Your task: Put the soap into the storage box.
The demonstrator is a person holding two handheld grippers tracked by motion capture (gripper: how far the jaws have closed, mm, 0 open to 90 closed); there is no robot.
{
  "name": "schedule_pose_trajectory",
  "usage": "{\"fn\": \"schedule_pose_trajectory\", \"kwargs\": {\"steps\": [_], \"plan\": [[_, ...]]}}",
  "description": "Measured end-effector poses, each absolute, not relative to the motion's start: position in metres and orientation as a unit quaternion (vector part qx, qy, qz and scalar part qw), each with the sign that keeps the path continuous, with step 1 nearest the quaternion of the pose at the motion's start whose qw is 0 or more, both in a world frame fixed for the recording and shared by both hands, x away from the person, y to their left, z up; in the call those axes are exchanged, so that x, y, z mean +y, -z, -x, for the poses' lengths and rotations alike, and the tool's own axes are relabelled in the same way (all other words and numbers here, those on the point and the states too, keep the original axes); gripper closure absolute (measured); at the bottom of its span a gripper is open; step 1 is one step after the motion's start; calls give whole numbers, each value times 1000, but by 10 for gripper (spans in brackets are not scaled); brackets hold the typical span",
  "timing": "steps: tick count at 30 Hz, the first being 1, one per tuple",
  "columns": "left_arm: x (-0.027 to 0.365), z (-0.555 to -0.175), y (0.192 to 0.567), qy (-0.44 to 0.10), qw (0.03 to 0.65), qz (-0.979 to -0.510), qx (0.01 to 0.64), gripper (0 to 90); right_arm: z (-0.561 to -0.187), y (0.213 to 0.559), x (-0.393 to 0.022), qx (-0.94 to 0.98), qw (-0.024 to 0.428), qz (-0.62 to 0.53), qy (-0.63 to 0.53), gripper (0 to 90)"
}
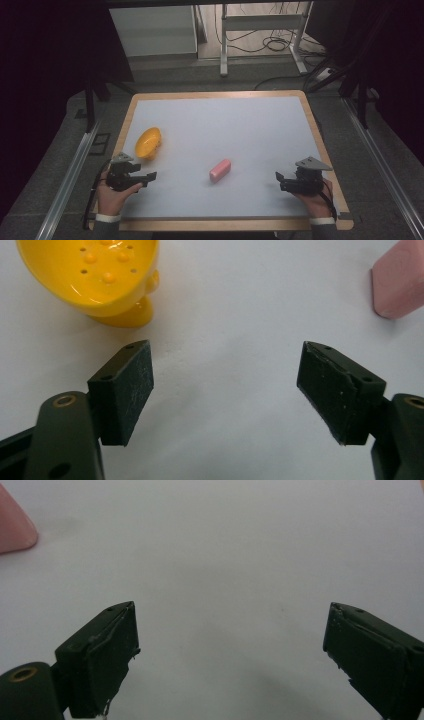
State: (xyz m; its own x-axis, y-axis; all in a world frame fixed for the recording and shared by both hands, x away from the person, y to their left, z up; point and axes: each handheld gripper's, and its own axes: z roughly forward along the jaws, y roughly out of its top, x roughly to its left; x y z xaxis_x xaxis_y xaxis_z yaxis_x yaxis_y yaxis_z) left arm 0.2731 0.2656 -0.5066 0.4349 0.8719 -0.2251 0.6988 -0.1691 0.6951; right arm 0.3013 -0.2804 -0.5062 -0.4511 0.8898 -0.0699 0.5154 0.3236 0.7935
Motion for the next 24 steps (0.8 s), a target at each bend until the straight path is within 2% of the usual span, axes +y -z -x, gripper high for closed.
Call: {"fn": "schedule_pose_trajectory", "kwargs": {"steps": [7,24], "plan": [[265,-273,508,-113,374,-761,518,231,-305,507,-284,765,255,-466,-364,103],[265,-262,493,-136,402,-742,519,256,-302,500,-291,754,261,-477,-368,106]]}}
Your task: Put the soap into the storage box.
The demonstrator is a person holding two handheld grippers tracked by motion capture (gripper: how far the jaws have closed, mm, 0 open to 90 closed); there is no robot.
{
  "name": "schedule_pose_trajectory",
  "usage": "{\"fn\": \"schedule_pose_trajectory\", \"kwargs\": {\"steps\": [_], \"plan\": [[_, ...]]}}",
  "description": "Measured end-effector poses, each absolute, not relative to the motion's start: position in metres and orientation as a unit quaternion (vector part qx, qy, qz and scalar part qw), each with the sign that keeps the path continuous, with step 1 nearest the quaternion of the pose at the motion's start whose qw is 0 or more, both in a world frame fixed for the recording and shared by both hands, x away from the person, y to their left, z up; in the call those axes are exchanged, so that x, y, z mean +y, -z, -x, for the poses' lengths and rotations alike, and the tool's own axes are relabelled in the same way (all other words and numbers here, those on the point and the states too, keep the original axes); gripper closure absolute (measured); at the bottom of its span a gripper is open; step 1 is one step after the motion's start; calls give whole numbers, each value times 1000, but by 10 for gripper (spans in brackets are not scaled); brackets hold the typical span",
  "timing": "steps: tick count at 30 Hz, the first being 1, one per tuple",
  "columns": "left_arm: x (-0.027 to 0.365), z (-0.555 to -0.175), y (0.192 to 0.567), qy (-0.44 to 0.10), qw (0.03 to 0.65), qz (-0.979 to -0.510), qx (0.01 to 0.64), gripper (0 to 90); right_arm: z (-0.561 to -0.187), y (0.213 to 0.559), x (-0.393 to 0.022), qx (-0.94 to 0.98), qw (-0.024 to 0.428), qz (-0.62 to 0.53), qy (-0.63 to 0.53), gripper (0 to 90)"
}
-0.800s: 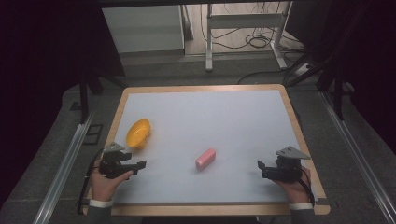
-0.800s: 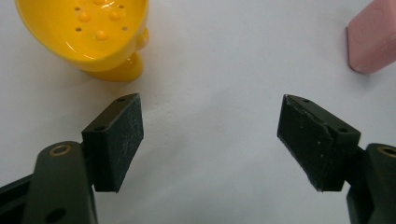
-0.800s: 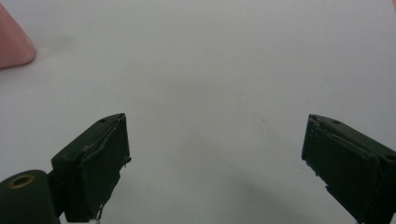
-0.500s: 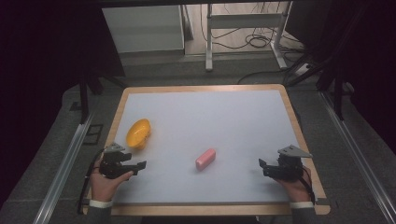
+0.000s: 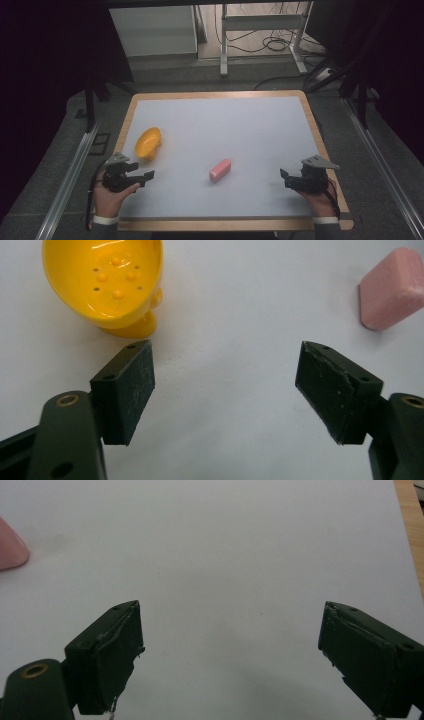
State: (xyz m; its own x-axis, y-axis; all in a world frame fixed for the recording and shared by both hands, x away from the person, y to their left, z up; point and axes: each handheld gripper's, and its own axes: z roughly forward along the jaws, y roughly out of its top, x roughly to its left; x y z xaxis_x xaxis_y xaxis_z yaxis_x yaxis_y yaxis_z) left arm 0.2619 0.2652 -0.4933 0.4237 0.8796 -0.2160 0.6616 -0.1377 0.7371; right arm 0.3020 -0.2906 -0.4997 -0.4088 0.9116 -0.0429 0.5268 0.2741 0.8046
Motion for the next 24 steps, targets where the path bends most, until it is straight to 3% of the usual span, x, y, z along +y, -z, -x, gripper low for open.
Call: {"fn": "schedule_pose_trajectory", "kwargs": {"steps": [11,24], "plan": [[242,-261,465,-165,393,-755,499,249,-295,497,-294,757,256,-472,-373,107],[231,-275,448,-159,379,-776,479,249,-295,497,-302,752,260,-480,-369,108]]}}
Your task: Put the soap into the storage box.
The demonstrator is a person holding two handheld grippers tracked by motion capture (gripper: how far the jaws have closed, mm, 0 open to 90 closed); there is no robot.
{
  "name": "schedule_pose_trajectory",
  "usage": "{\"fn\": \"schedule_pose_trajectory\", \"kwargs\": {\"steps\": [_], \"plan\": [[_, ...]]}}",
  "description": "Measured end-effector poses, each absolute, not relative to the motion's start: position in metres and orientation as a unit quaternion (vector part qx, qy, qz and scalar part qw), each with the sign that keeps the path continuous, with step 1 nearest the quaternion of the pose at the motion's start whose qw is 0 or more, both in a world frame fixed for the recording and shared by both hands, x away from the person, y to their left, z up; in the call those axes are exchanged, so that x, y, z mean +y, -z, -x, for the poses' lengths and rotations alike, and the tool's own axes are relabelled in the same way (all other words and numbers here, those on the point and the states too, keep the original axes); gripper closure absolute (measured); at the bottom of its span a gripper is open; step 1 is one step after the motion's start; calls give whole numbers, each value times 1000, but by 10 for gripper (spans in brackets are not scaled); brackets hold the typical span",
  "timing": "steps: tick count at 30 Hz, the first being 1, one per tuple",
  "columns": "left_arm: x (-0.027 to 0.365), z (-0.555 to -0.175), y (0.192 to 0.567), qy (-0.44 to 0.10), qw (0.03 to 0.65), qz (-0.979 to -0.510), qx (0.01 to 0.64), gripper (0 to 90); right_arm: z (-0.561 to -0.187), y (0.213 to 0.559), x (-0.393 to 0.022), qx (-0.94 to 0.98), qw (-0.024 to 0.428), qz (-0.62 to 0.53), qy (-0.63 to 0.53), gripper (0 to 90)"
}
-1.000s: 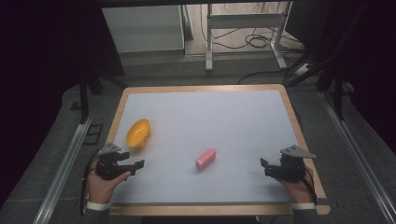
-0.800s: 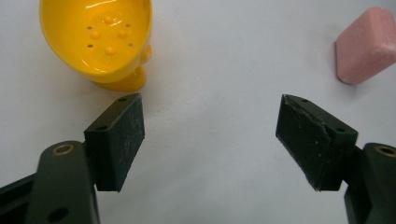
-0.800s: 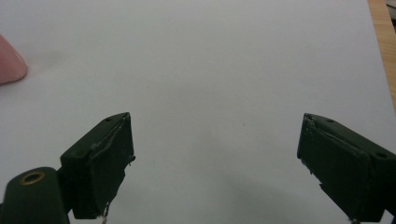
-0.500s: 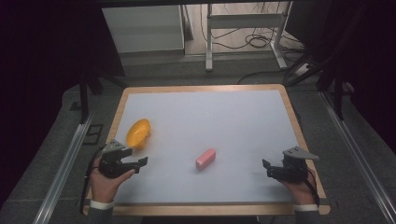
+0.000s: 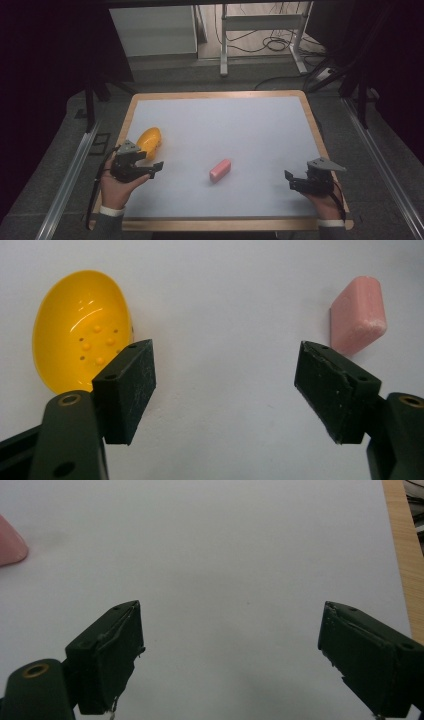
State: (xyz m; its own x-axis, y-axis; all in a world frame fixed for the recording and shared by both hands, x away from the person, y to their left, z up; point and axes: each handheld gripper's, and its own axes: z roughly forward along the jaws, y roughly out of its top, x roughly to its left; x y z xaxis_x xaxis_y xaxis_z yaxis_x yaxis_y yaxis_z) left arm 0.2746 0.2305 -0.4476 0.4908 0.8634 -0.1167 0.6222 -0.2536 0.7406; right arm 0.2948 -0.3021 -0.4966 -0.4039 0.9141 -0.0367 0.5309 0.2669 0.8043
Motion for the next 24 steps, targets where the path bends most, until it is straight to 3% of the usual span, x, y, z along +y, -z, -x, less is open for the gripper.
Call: {"fn": "schedule_pose_trajectory", "kwargs": {"steps": [24], "plan": [[191,-304,426,-146,349,-817,435,245,-295,500,-304,757,258,-478,-362,111]]}}
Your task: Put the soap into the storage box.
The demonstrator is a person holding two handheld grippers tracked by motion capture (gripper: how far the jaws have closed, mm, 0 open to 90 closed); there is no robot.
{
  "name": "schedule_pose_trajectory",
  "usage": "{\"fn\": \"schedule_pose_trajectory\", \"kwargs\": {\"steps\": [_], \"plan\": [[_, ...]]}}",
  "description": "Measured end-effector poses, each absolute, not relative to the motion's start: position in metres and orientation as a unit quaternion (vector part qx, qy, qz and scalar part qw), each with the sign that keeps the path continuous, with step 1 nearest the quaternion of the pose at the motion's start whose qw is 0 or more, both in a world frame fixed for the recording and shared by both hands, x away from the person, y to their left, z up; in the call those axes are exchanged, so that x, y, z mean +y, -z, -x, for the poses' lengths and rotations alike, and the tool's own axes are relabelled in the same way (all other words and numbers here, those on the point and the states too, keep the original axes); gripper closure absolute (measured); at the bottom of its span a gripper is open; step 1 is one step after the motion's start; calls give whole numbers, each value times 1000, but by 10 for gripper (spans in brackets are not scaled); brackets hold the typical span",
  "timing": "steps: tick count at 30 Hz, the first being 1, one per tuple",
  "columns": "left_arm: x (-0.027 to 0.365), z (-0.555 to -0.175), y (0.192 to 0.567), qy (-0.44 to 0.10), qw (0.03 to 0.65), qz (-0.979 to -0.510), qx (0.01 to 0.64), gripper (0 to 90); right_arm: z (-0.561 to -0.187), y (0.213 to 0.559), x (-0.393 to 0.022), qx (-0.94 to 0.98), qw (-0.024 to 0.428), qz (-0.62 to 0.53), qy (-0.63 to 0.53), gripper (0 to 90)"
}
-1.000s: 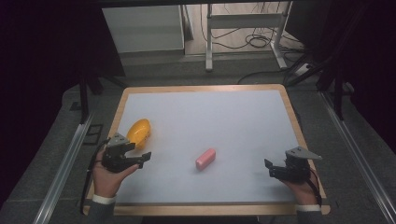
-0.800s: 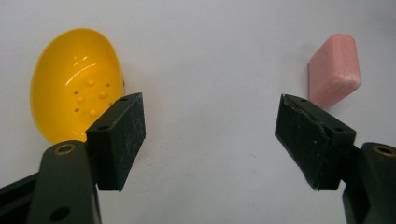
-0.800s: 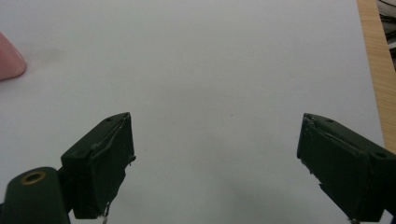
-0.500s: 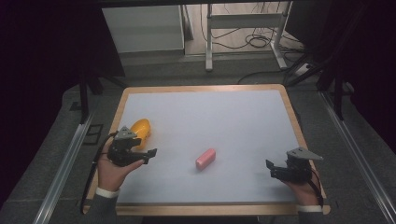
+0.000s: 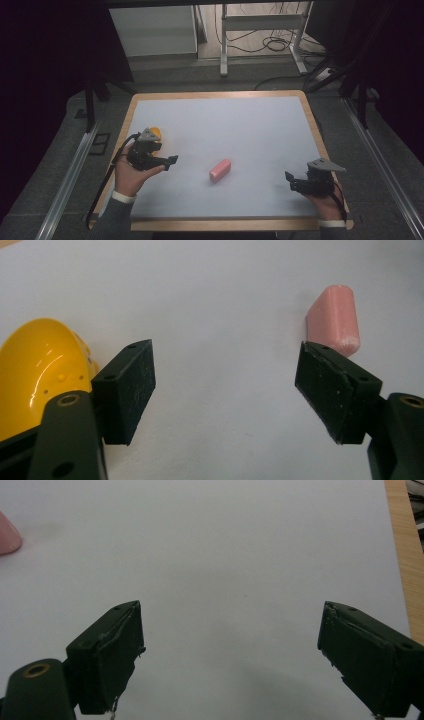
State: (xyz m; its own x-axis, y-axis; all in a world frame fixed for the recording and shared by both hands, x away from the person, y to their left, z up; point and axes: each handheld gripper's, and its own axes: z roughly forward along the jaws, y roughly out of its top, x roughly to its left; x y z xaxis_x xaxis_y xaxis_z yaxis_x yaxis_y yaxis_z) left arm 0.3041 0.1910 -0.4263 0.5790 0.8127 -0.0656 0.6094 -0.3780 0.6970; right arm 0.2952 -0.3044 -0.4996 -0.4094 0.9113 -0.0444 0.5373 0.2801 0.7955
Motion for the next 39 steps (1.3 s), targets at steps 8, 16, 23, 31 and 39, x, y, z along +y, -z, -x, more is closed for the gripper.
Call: {"fn": "schedule_pose_trajectory", "kwargs": {"steps": [8,16,23,31,39], "plan": [[180,-313,423,-146,334,-829,424,245,-296,500,-304,756,258,-482,-360,111],[164,-322,419,-140,327,-840,409,244,-296,501,-304,757,258,-482,-359,111],[152,-327,423,-131,322,-847,402,244,-296,503,-305,759,257,-482,-354,111],[134,-333,425,-119,314,-858,390,242,-297,504,-305,759,253,-485,-352,111],[117,-344,428,-111,306,-864,384,244,-298,504,-305,758,257,-487,-349,111]]}}
